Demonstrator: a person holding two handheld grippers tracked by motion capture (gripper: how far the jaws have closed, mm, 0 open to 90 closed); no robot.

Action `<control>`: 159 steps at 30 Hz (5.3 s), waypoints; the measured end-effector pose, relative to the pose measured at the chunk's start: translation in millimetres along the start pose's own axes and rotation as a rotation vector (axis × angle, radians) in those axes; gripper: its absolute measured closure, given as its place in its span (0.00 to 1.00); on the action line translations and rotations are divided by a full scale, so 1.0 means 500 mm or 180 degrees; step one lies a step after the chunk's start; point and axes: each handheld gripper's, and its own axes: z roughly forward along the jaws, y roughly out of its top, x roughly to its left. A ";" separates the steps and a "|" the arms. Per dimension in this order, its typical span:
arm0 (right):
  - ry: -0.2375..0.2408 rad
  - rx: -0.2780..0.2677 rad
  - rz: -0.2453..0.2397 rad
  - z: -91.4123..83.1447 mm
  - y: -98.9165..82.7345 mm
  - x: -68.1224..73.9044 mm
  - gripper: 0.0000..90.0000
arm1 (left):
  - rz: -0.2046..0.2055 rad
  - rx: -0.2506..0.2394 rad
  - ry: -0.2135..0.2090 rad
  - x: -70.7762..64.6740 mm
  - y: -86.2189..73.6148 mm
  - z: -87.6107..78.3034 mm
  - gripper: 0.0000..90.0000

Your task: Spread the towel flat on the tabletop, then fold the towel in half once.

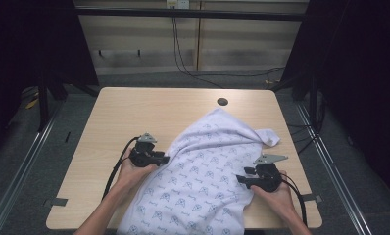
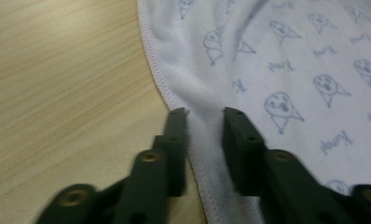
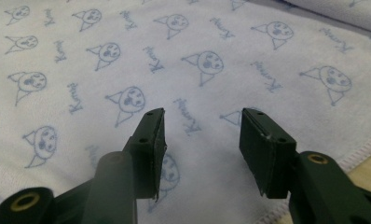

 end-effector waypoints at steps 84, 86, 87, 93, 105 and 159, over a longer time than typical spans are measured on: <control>0.0302 0.0192 -0.0262 0.013 0.002 0.036 0.65 | -0.0366 -0.0039 0.0213 0.019 -0.136 -0.148 0.77; 0.0264 0.0161 -0.0230 0.017 0.008 0.029 0.60 | -0.0414 -0.0110 0.0325 0.026 -0.128 -0.140 0.73; 0.0244 0.0117 -0.0217 0.019 0.012 0.024 0.58 | -0.0410 -0.0109 0.0290 0.031 -0.124 -0.135 0.73; 0.0159 0.0010 -0.0206 0.038 0.036 0.000 0.69 | -0.0307 -0.0244 0.0243 0.039 -0.105 -0.122 0.73; -0.0029 -0.0043 -0.0042 0.091 0.072 -0.039 0.75 | -0.0271 -0.0183 0.0240 0.044 -0.120 -0.124 0.74; 0.0307 0.0217 -0.0445 0.034 0.022 0.044 0.96 | 0.0011 0.0093 -0.0082 -0.045 -0.156 -0.154 0.98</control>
